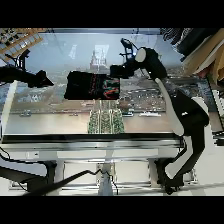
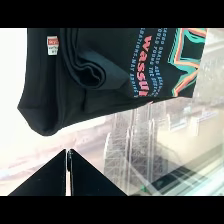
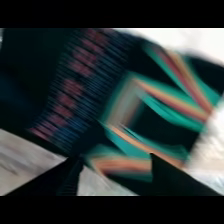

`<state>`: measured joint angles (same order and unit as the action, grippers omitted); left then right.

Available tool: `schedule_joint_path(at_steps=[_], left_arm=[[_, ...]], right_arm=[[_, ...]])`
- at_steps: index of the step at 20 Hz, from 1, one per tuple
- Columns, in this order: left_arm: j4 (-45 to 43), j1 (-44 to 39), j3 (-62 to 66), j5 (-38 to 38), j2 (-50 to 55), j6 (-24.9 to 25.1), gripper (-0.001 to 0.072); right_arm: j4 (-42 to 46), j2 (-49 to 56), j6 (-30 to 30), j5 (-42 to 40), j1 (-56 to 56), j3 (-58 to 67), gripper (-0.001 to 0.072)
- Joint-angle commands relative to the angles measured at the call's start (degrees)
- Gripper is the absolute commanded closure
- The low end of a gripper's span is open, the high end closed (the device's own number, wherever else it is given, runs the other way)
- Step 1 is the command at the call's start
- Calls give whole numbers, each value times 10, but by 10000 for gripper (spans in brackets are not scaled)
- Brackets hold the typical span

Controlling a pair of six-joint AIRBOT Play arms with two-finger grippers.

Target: Fold the clothes and pants, and hang the long-sleeved shirts on hangers.

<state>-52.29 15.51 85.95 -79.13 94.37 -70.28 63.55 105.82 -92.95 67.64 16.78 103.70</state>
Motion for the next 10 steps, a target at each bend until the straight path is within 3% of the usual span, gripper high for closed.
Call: schedule_joint_path(at_steps=[1, 2, 4, 10], left_arm=[[0, 0, 0, -9, 0, 0, 697], [0, 0, 0, -12, 0, 0, 697], [0, 0, 0, -22, 0, 0, 697], [1, -6, 0, -57, -1, 0, 697]], right_arm=[[-80, -19, 15, 9, -72, -113, 169], [-118, -15, 29, -20, -83, -137, 132], [-190, 9, 62, -56, -100, -156, 133], [-366, 113, 141, -52, -104, -123, 136]])
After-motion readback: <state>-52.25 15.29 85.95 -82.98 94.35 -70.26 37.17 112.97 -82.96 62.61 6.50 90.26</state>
